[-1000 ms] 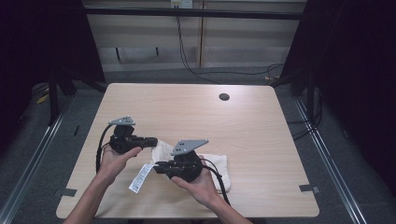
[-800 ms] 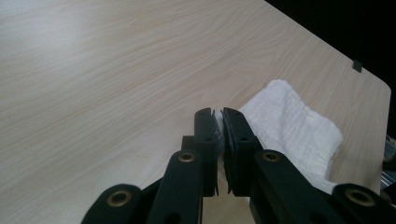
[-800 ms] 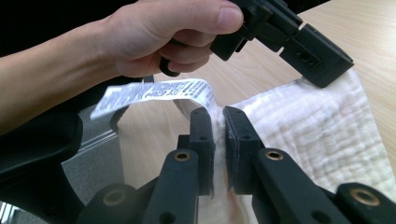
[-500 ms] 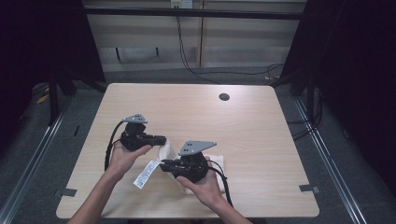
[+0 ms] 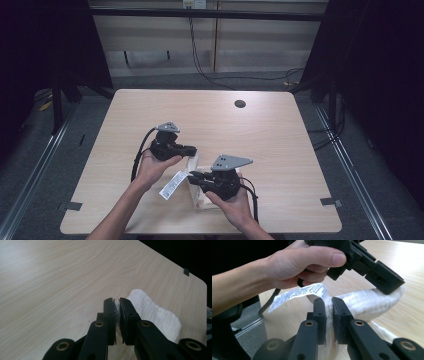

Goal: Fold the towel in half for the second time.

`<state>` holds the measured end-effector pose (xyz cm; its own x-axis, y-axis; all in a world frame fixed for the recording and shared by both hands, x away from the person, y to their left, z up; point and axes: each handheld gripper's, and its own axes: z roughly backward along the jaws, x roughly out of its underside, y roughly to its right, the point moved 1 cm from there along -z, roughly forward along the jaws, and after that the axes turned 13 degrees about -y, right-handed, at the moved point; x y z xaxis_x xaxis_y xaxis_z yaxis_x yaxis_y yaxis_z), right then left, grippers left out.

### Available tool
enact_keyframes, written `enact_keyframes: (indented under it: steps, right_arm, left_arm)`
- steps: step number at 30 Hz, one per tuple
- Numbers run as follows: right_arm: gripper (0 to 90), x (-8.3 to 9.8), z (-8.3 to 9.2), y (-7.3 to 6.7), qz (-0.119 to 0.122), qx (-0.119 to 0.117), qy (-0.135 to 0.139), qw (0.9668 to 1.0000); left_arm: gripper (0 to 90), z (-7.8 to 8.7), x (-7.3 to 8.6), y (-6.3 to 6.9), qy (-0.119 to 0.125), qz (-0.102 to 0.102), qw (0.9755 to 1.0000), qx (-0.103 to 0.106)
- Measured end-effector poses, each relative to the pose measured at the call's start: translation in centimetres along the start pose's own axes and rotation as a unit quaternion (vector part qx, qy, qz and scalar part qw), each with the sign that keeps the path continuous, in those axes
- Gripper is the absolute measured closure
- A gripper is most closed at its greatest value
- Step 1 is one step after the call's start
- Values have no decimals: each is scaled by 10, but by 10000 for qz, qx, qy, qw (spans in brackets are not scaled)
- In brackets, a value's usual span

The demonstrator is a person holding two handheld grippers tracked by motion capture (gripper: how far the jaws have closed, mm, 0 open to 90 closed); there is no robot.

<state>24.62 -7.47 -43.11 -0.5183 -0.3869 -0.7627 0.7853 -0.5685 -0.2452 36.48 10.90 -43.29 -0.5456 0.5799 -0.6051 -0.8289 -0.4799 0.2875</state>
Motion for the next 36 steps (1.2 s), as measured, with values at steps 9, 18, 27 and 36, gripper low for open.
enact_keyframes:
  steps: [9, 18, 27, 36]
  right_arm:
    - [816, 15, 15, 12, -95, 179, -31, 9998]
    - [815, 40, 29, 30, -317, 452, -231, 9982]
    - [809, 60, 38, 33, -403, 557, -377, 9969]
    - [784, 72, 43, 36, -353, 666, -644, 9951]
  left_arm:
    - [845, -19, -14, 10, 10, -32, 10000, 88]
    - [846, -50, -18, 14, -143, 3, 9997, 175]
    - [844, -69, -20, 24, -279, -84, 9990, 344]
    - [840, -91, -30, 35, -430, -193, 9982, 379]
